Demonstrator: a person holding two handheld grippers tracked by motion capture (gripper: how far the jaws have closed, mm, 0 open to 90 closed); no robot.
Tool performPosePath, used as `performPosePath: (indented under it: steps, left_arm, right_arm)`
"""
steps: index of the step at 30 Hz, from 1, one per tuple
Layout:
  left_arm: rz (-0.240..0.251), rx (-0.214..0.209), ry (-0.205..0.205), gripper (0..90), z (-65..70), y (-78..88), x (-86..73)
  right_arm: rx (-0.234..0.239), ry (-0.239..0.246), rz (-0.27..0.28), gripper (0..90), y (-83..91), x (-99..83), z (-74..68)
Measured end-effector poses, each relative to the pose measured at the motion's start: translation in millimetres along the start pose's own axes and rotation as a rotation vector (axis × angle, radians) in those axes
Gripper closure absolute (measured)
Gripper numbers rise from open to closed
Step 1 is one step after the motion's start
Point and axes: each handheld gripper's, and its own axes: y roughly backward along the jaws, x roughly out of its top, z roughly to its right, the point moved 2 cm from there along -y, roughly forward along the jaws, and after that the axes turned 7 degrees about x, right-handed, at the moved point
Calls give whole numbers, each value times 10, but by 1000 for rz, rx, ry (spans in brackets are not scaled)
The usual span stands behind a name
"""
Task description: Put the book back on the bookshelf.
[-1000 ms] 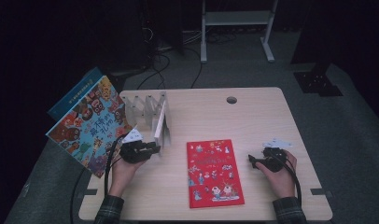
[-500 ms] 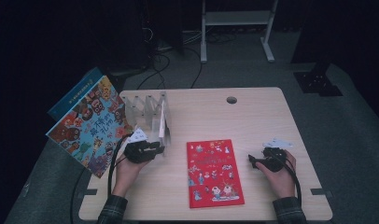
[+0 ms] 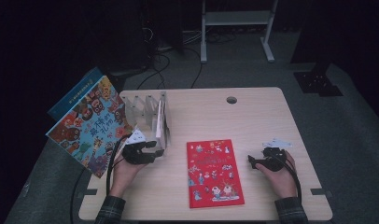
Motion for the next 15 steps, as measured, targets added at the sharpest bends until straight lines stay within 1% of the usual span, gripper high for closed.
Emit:
performPosePath:
  steps: [2, 6, 7, 10, 12, 13, 15]
  left_arm:
    - [5, -4, -21, 372, 14, 14, -16]
    - [14, -7, -36, 306, 24, 37, -52]
    - [17, -6, -43, 292, 29, 47, -63]
    - [16, -28, -46, 271, 51, 77, -93]
    - [7, -34, -67, 248, 76, 89, -111]
    - [3, -33, -74, 228, 88, 92, -119]
    - [6, -38, -80, 199, 110, 99, -130]
  right_arm:
    - [-1, 0, 1, 136, 1, -1, 0]
    - [-5, -5, 5, 169, 10, -5, 1]
    - [-5, -5, 9, 190, 16, -8, 4]
    - [0, -1, 17, 247, 32, -14, 1]
    - [-1, 1, 18, 317, 45, -11, -2]
    - [-1, 0, 17, 335, 51, -10, -6]
    - [1, -1, 14, 384, 60, -8, -9]
